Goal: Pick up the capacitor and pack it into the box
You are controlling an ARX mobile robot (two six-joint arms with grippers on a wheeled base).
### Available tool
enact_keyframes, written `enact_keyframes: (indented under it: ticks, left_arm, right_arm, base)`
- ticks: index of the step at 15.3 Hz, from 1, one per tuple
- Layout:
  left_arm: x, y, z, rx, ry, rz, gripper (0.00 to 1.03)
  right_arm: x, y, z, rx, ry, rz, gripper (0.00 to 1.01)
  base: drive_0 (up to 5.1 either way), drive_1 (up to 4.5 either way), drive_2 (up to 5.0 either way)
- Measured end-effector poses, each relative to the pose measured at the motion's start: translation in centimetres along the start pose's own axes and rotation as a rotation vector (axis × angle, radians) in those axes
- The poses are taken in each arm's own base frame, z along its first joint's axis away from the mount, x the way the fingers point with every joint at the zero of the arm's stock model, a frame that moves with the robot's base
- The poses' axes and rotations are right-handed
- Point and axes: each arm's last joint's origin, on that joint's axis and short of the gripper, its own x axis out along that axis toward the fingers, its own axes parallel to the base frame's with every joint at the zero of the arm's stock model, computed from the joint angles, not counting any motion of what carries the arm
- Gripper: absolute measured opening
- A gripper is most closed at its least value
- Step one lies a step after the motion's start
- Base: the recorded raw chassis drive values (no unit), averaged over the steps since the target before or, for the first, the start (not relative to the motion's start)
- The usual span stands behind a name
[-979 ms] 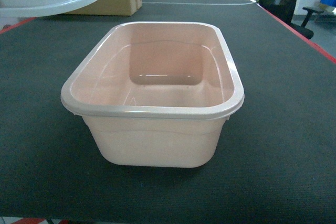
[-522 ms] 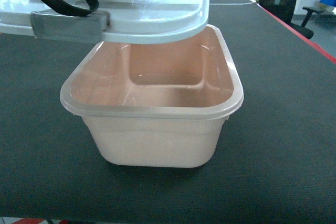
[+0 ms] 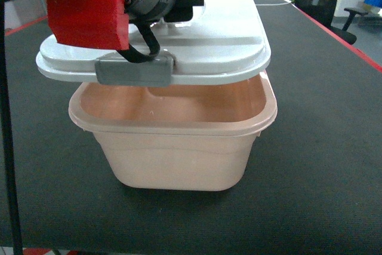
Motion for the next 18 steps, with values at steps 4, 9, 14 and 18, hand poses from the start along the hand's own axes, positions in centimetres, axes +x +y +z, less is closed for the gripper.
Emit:
enact_keyframes:
  ticks: [4,9,14,18]
  left_arm:
    - [1.1,-0.4,-0.5,-0.015,-0.006,0.031,0.02]
    - [1.4,-1.5,-2.0,0.008,0.027,0.023,0.02]
    - [1.3,-1.8,-2.0,0.003,0.014,0.017,0.15]
    - [1.3,-1.8,-1.9,-0.001,-0.003,0.021,0.31]
  right_arm:
    - [0.0,0.0,0.0,0.0,0.0,0.0,0.98]
    - [0.0,0.0,0.0,0.0,0.0,0.0,0.98]
    - [0.0,0.0,0.0,0.0,0.0,0.0,0.98]
    - [0.0,0.0,0.0,0.0,0.0,0.0,0.98]
  base:
    - [0.0,0.0,0.0]
    - [0.0,0.0,0.0]
    - [0.0,0.0,0.0]
    - [0.0,0.0,0.0]
